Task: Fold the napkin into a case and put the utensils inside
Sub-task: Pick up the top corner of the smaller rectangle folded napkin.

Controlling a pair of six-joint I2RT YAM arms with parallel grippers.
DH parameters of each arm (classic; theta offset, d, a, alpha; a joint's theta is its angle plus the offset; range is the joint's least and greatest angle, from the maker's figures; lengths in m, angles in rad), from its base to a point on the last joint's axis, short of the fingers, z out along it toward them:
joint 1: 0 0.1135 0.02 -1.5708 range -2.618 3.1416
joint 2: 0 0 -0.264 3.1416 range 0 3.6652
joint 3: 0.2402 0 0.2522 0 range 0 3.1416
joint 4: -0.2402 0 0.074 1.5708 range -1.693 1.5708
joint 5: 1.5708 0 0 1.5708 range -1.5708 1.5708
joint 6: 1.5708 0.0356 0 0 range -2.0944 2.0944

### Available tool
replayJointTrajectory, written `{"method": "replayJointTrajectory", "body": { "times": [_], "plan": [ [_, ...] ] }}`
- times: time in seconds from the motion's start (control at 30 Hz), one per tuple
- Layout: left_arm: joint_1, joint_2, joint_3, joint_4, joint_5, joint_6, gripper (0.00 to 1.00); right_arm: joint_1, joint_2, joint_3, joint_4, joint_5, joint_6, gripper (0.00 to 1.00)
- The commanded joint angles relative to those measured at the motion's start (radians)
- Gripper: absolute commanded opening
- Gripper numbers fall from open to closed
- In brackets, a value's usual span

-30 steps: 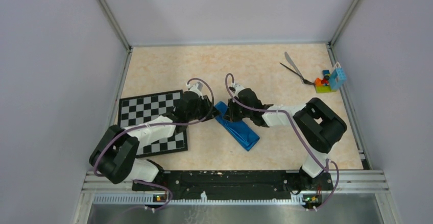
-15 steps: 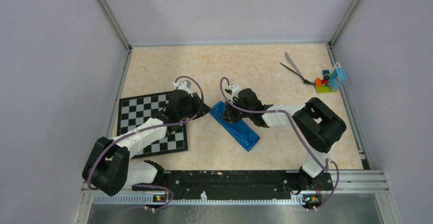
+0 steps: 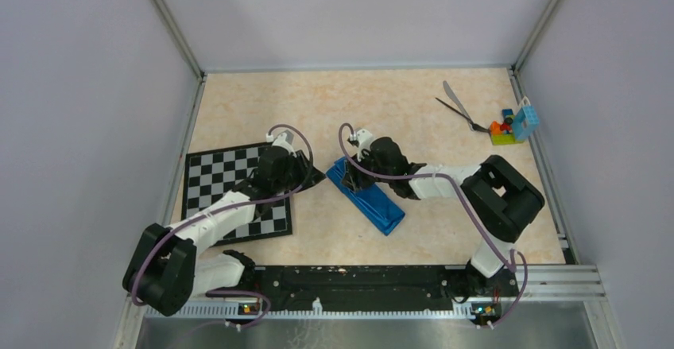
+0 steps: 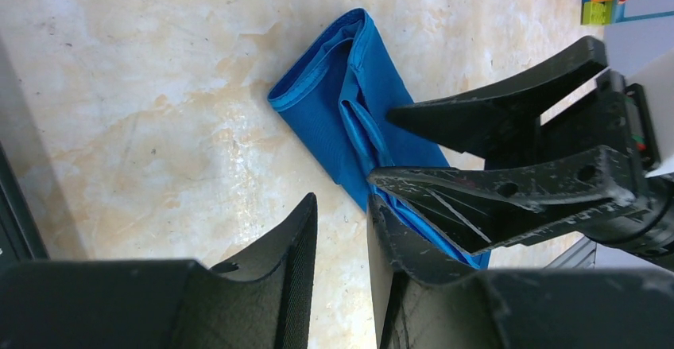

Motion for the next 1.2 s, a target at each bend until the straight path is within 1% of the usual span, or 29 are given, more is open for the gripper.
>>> {"method": "replayJointTrajectory", "body": {
  "times": [0.0, 0.27, 0.4, 0.6, 0.77, 0.93, 1.1, 1.17],
  "plan": [
    [0.01, -0.043, -0.021, 0.01, -0.014, 0.012, 0.35, 0.008, -0.055, 0.023, 0.043, 0.046, -0.056, 0.52],
    [0.021, -0.07, -0.034, -0.004, -0.012, 0.019, 0.35, 0.011, 0.002, 0.086, 0.048, 0.026, -0.079, 0.55],
    [0.029, -0.083, -0.042, -0.002, -0.01, 0.015, 0.35, 0.011, 0.042, 0.115, 0.051, 0.021, -0.081, 0.54],
    [0.033, -0.089, -0.045, -0.003, -0.001, 0.016, 0.36, 0.011, 0.085, 0.134, 0.055, 0.01, -0.079, 0.46],
    [0.034, -0.086, -0.047, 0.002, 0.005, 0.015, 0.36, 0.018, 0.102, 0.139, 0.048, 0.017, -0.082, 0.44],
    [0.036, -0.084, -0.049, 0.006, 0.009, 0.011, 0.36, 0.02, 0.131, 0.139, 0.06, 0.028, -0.083, 0.38],
    [0.037, -0.081, -0.054, 0.014, 0.015, 0.004, 0.36, 0.02, 0.141, 0.145, 0.068, 0.023, -0.071, 0.27],
    [0.036, -0.079, -0.056, 0.017, 0.019, 0.004, 0.36, 0.02, 0.141, 0.145, 0.071, 0.026, -0.067, 0.21]
  ]
}}
